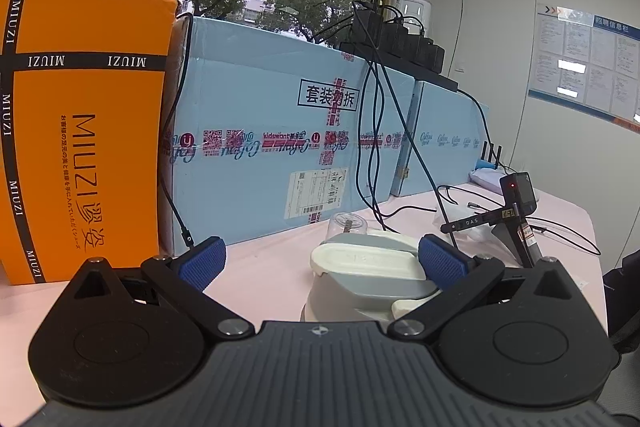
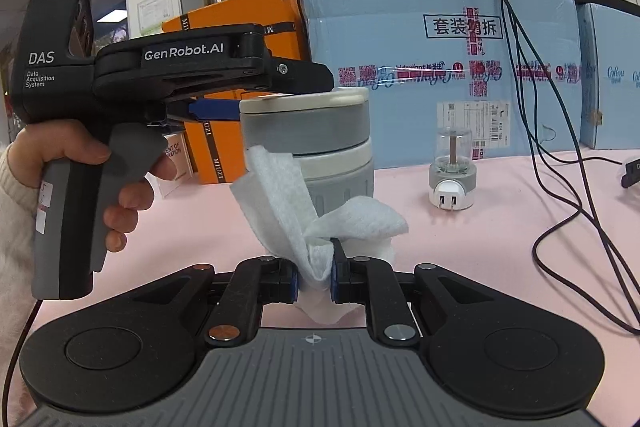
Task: Clean container
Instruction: 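Wipe the tissue against the mug's base with the right gripper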
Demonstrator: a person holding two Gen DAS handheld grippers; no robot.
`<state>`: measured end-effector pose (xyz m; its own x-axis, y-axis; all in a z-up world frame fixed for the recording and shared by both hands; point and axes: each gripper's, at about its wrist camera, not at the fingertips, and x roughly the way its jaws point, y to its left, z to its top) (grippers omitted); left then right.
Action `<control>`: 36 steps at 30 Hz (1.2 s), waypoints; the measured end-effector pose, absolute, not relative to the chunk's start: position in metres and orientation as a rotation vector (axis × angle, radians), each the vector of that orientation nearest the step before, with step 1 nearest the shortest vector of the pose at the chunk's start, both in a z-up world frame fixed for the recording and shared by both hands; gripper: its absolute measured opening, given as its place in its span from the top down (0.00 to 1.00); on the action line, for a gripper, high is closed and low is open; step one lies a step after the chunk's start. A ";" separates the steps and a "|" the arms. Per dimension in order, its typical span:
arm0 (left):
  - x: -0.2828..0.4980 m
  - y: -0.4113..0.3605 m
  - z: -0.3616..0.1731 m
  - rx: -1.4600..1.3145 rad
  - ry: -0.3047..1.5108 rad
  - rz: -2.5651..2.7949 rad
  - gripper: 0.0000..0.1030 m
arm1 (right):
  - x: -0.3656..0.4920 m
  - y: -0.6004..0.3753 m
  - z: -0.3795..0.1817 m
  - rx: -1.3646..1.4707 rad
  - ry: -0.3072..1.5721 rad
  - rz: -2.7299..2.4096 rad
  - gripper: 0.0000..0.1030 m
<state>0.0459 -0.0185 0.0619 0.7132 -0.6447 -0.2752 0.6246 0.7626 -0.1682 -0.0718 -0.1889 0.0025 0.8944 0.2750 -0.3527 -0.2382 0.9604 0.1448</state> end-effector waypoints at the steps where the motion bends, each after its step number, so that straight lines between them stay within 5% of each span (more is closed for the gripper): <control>1: 0.046 -0.018 0.062 -0.066 0.330 -0.705 0.00 | -0.072 -0.189 0.004 0.098 0.379 0.267 0.87; 13: 0.046 -0.018 0.062 -0.068 0.330 -0.700 0.00 | -0.084 -0.192 0.028 0.107 0.279 0.264 0.86; 36: 0.050 -0.014 0.063 -0.087 0.342 -0.714 0.00 | -0.065 -0.218 -0.014 0.244 0.464 0.379 0.86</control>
